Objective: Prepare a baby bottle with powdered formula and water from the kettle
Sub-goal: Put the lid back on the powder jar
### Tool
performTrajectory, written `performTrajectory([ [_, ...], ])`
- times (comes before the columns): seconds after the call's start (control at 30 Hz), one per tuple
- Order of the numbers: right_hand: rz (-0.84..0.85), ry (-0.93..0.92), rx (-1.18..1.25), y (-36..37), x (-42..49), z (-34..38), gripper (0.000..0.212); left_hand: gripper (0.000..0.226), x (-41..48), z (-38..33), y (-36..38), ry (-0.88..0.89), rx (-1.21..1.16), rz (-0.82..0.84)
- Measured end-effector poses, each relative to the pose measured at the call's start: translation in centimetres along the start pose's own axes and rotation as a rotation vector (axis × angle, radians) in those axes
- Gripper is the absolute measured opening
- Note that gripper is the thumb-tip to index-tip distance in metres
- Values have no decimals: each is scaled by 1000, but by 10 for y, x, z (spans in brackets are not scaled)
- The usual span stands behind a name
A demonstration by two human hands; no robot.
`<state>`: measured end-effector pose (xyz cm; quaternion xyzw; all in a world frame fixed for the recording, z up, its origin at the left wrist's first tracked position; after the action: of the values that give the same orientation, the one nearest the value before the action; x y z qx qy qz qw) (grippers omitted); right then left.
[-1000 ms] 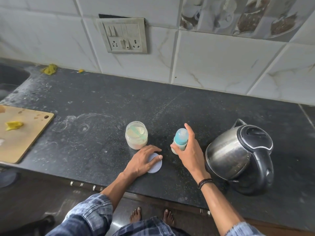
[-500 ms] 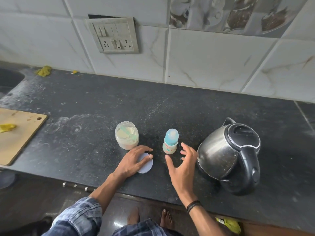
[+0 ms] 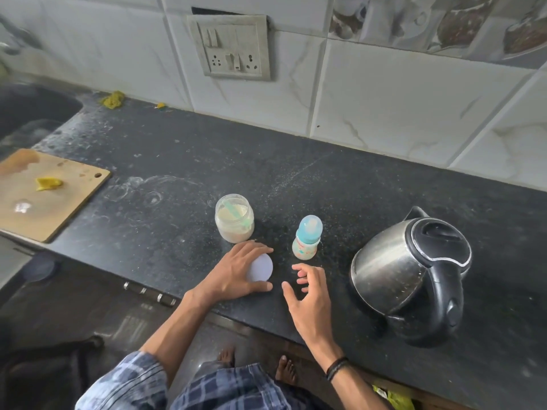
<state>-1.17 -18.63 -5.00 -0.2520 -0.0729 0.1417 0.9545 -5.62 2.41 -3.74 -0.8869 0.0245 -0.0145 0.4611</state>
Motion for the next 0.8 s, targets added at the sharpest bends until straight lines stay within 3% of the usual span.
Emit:
performTrajectory([
  [0.23,4,65,63,13,7,14,43,96,-1,-1,-4,32,213,159],
  [0.43,2,149,106,24,1,19,38,81,0,2,-10,45,191,88],
  [0.63,36,206,185,24,-4,30,29,84,-4,11,-19,55,40,-23],
  [0.8,121,409,377,28,-1,35,16,79,-7,3,-25,121,-121,-105],
])
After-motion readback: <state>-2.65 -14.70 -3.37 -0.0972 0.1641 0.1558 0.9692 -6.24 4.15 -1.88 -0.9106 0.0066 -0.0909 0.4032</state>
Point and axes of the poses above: each hand's wrist, its own x-axis towards the middle knuckle, its own y-axis out of the palm, z = x × y, the point moved 2 cm from there along x, towards the middle knuckle, and after that the axes turned 10 degrees about y, right-handed, at the moved point
